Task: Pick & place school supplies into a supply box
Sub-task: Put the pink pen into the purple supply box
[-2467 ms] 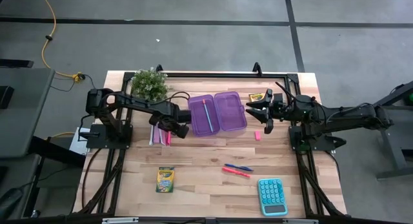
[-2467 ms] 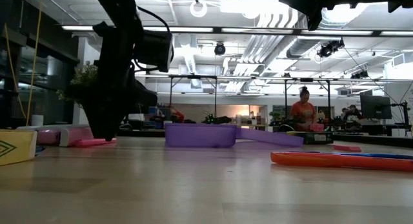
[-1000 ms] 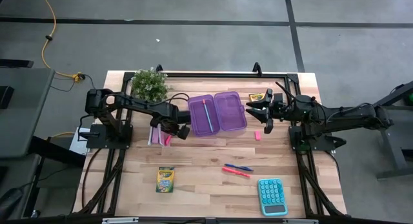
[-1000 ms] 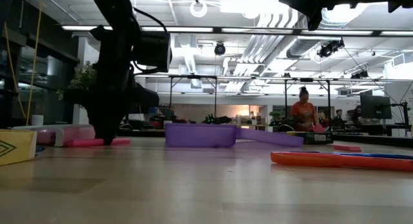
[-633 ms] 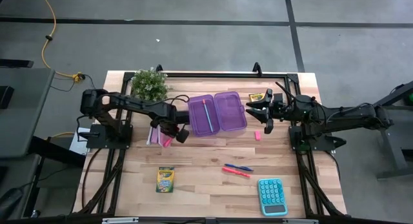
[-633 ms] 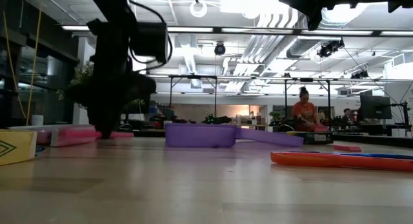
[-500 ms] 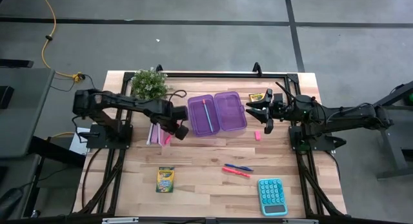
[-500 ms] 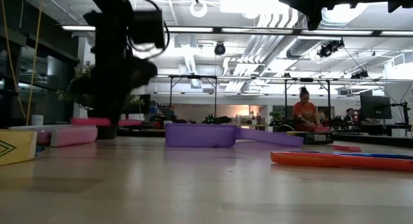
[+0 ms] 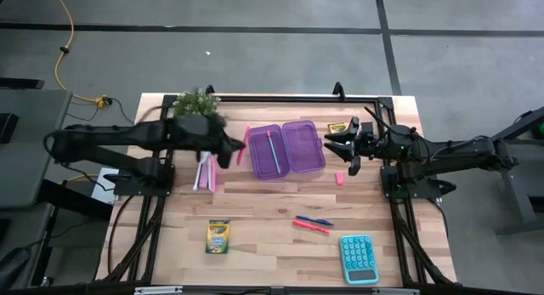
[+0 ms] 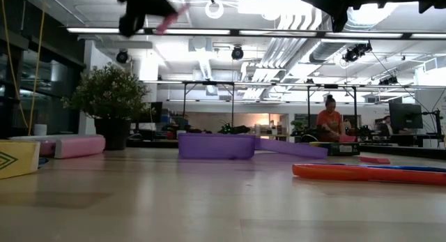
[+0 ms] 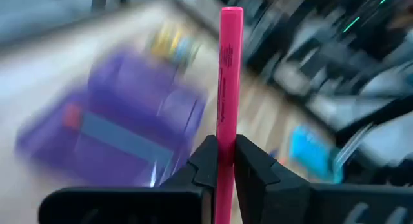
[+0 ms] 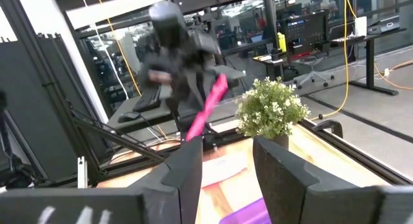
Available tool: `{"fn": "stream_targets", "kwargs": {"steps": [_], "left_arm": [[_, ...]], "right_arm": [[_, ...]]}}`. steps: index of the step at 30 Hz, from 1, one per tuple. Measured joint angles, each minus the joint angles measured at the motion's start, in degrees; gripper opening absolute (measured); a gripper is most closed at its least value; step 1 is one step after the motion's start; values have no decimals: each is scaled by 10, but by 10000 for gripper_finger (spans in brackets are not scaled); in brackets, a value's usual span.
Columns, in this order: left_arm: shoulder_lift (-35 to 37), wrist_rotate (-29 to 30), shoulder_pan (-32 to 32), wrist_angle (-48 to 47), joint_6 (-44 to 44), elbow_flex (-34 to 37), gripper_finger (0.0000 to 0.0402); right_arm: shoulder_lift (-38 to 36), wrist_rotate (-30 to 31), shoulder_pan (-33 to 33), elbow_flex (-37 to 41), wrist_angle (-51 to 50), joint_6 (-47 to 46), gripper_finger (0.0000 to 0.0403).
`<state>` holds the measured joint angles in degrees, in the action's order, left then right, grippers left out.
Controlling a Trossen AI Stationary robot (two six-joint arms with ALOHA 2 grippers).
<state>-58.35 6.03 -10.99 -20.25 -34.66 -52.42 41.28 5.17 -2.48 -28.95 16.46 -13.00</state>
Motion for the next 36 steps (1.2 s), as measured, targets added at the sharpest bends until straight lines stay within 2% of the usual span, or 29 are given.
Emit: {"fn": "stream_targets", "kwargs": {"steps": [4, 7, 13, 21, 32, 36], "left_arm": [[50, 35, 22, 88, 61, -1, 17], [75, 37, 41, 139, 117, -1, 17], [86, 37, 83, 180, 200, -1, 17], [46, 52, 126, 196, 218, -1, 17], [38, 65, 126, 206, 215, -1, 17], [33, 91, 125, 209, 185, -1, 18]], "right_arm": [[0, 0, 0, 0, 23, 0, 130], [0, -3, 0, 0, 45, -10, 130], [0, -40, 0, 0, 57, -15, 130], [0, -48, 0, 0, 57, 18, 130], [0, -48, 0, 0, 56, 20, 130], [0, -48, 0, 0, 56, 20, 130]]}}
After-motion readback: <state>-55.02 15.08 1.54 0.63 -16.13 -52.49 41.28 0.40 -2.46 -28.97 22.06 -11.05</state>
